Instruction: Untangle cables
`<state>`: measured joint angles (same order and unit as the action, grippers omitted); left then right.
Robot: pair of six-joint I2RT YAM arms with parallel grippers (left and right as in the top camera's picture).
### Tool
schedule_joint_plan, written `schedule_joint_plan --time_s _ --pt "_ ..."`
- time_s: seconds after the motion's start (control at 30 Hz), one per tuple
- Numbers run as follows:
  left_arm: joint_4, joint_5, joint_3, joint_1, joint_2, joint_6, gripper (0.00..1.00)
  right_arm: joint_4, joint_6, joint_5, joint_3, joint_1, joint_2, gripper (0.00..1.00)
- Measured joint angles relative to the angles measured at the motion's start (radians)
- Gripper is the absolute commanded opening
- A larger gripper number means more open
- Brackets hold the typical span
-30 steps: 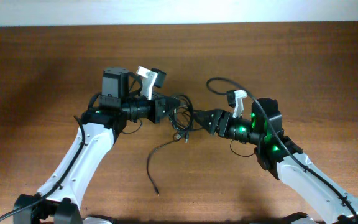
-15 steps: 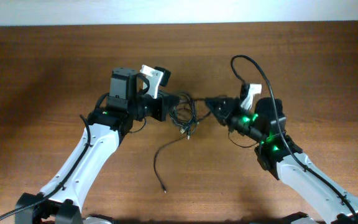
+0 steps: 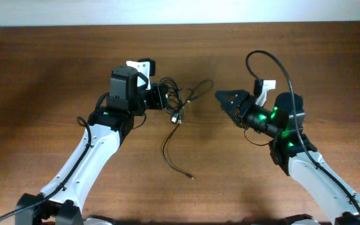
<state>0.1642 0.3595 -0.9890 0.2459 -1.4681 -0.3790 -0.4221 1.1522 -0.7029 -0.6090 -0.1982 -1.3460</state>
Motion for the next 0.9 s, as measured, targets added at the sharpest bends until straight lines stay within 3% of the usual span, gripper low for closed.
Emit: schedule_joint_plan --time_s 0.07,0.17,0.37,0.4,0.43,0.47,0.63,0.7,0.77,0.87,0.9 --pt "-0.039 0.120 0.000 0.000 0.000 0.045 0.00 0.002 0.038 0.010 0.000 -0.069 0.000 0.60" --pt "-0.050 0.185 0.000 0.039 0.000 0.105 0.00 0.003 0.140 0.126 0.000 -0.192 0.000 0.52" --pt "-0.102 0.203 0.000 0.100 0.000 0.155 0.00 0.003 0.272 0.348 0.000 -0.209 -0.018 0.44" --pt "-0.102 0.203 0.000 0.101 0.000 0.155 0.00 0.002 0.277 0.366 0.000 -0.209 -0.032 0.35" --pt "-0.102 0.206 0.000 0.101 0.000 0.155 0.00 0.003 0.282 0.382 0.000 -0.209 -0.056 0.16" --pt "-0.102 0.213 0.000 0.101 0.000 0.156 0.00 0.003 0.286 0.389 0.000 -0.209 -0.070 0.04" --pt "-0.064 0.194 -0.002 0.101 0.000 0.156 0.00 -0.042 0.188 0.328 0.002 -0.209 -0.093 0.04" --pt "0.033 0.014 -0.003 0.103 0.000 0.159 0.00 -0.167 0.020 0.148 0.005 -0.190 -0.097 0.04" --pt "0.101 -0.141 -0.004 0.103 0.000 0.159 0.00 -0.249 -0.041 0.014 0.005 -0.103 -0.099 0.04" --pt "0.124 -0.233 -0.004 0.105 0.000 0.151 0.00 -0.534 -0.042 -0.210 0.006 0.090 -0.106 0.04" --pt "0.125 -0.258 -0.004 0.106 0.000 0.129 0.00 -0.554 -0.019 -0.276 0.005 0.143 -0.106 0.04"
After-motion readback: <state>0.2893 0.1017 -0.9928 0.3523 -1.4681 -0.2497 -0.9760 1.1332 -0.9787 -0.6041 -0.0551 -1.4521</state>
